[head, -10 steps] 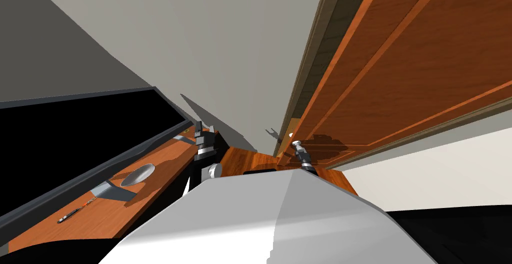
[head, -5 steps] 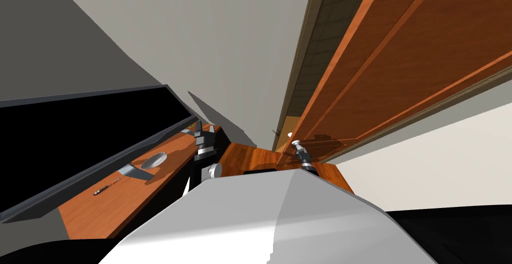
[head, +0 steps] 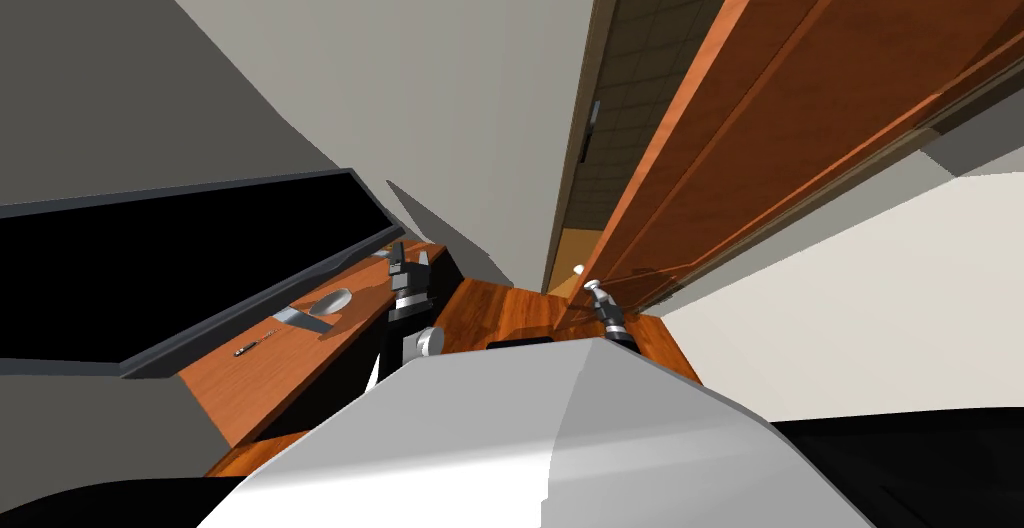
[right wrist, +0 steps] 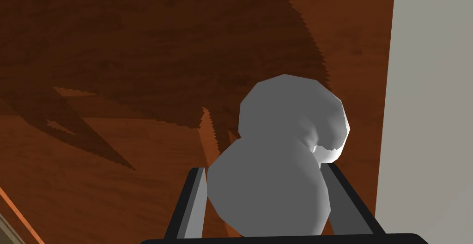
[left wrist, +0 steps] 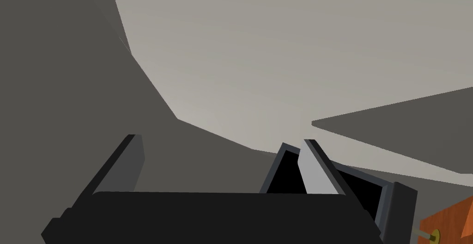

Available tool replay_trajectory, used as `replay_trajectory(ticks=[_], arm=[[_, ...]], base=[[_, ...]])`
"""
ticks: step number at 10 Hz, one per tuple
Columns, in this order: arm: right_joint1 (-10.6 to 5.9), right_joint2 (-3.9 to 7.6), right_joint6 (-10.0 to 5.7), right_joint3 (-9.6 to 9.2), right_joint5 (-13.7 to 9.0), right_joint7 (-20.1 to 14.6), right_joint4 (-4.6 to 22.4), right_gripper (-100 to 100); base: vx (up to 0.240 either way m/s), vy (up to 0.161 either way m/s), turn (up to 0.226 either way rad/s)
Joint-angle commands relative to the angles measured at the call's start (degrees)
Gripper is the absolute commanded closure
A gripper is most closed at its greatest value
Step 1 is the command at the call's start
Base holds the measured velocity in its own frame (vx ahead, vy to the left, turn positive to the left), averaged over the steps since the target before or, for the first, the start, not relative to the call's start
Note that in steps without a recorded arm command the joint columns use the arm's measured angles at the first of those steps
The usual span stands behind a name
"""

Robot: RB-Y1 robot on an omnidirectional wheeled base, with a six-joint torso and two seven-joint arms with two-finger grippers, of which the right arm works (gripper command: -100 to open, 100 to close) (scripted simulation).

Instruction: Pull the door open

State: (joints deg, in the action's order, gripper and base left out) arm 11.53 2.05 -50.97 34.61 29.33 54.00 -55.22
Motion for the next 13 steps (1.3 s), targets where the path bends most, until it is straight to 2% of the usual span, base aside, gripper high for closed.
replay_trajectory(ticks=[1, 7, 13], arm=[[-0.70, 1.56, -0.62, 0.06, -1.6, -1.8, 0.6, 100], [-0.38, 3.05, -0.52, -2.34, -5.3, -8.3, 0.3, 100], [-0.09, 4.19, -0.44, -4.57, -8.7, -14.3, -0.1, 100]], base=[[-0.209, -0.031, 0.045], [-0.187, -0.018, 0.027], [-0.092, -0.008, 0.030]])
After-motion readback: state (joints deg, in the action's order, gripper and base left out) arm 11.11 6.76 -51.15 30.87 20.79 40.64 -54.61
